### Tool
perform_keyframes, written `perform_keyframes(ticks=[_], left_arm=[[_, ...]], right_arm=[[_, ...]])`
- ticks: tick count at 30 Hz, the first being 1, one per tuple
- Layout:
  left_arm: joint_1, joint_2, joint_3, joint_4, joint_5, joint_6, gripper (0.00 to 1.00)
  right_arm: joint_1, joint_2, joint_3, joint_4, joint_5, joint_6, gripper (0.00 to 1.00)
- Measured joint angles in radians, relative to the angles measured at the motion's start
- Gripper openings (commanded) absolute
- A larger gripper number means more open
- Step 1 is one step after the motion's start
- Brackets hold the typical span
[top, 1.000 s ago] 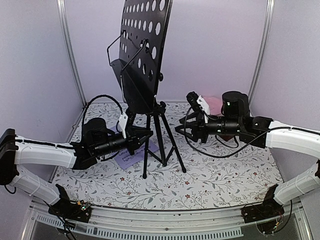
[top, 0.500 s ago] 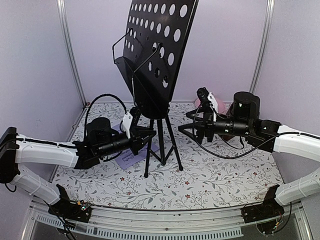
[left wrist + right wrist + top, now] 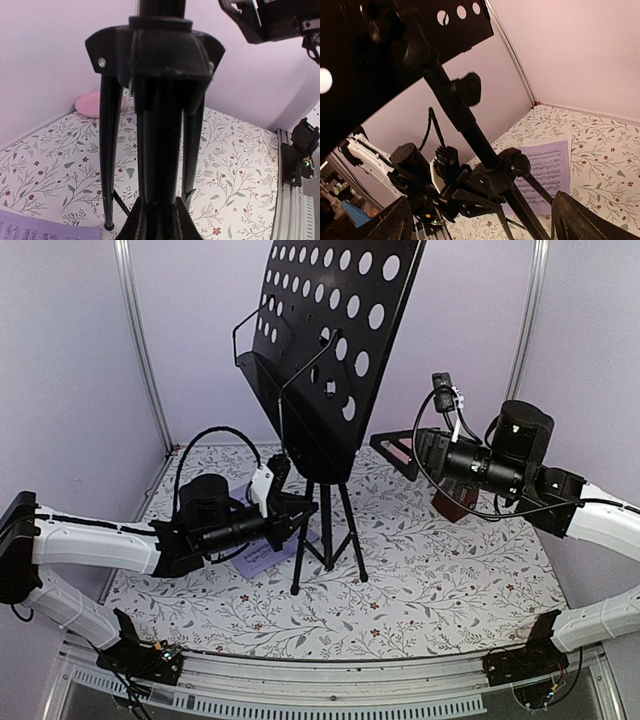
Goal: Set up the instrument practice props
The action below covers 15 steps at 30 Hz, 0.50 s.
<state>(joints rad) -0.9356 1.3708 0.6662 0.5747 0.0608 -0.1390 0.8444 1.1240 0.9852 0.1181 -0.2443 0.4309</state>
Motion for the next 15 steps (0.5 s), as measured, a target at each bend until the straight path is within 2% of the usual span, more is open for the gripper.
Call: perform_keyframes(ticks=[9,15], left_arm=[[-0.036,0.023,0.026,-0.014,-0.050,-0.002,0.00],[-0.045,0.027,0.031,-0.014,-0.067,-0.011,0.00]], right_arm=[[0.000,-0.018,0.090,-0.005,0.042,0.229,0.99],[0.000,-0.014,0.101,-0.005,0.040,0.296,0.99]])
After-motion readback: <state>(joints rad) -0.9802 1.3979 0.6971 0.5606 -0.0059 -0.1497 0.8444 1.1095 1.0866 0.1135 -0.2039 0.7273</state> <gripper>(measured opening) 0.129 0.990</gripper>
